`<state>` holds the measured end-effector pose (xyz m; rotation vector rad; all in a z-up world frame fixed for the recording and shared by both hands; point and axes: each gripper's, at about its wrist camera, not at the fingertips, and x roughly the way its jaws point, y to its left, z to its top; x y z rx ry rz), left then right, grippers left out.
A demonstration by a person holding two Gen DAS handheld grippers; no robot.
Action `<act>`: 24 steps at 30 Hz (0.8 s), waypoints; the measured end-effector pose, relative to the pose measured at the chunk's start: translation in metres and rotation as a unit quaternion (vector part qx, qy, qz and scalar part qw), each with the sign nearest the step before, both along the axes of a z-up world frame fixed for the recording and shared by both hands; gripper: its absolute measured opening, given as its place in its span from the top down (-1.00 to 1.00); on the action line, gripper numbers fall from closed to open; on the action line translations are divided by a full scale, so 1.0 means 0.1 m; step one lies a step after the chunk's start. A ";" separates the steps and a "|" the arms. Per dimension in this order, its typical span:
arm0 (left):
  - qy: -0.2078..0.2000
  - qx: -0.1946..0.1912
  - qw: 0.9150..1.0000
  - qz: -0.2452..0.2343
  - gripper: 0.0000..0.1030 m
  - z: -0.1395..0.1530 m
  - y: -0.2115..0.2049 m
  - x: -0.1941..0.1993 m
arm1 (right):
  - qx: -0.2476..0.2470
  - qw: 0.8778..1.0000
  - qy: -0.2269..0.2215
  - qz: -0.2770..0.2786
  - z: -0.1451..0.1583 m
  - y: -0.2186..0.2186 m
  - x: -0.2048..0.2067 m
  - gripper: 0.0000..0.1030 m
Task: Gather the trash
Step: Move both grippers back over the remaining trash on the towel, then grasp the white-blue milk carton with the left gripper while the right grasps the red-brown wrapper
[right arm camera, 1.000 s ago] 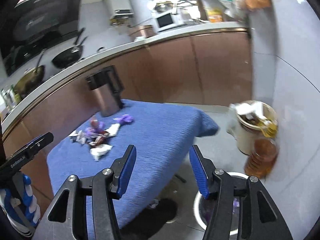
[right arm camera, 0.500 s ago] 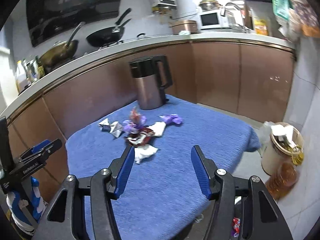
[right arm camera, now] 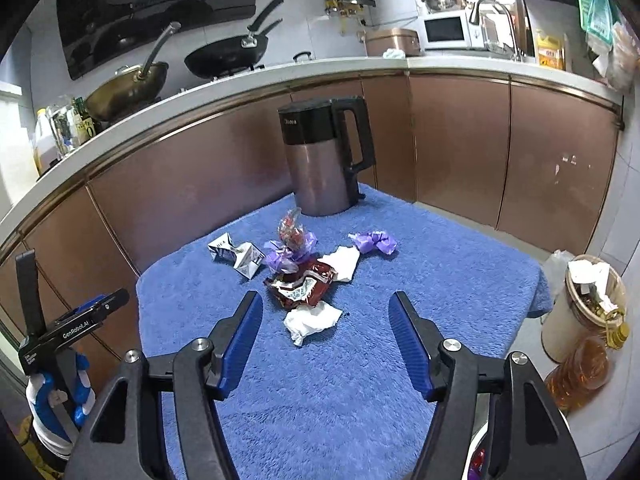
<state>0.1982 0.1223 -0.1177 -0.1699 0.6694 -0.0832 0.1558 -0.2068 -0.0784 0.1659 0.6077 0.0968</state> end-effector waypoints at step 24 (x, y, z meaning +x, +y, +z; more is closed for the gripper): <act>0.199 -0.161 0.965 0.061 -0.52 -0.74 -0.39 2.24 | 0.065 0.988 0.104 0.098 -1.06 0.18 1.59 -0.26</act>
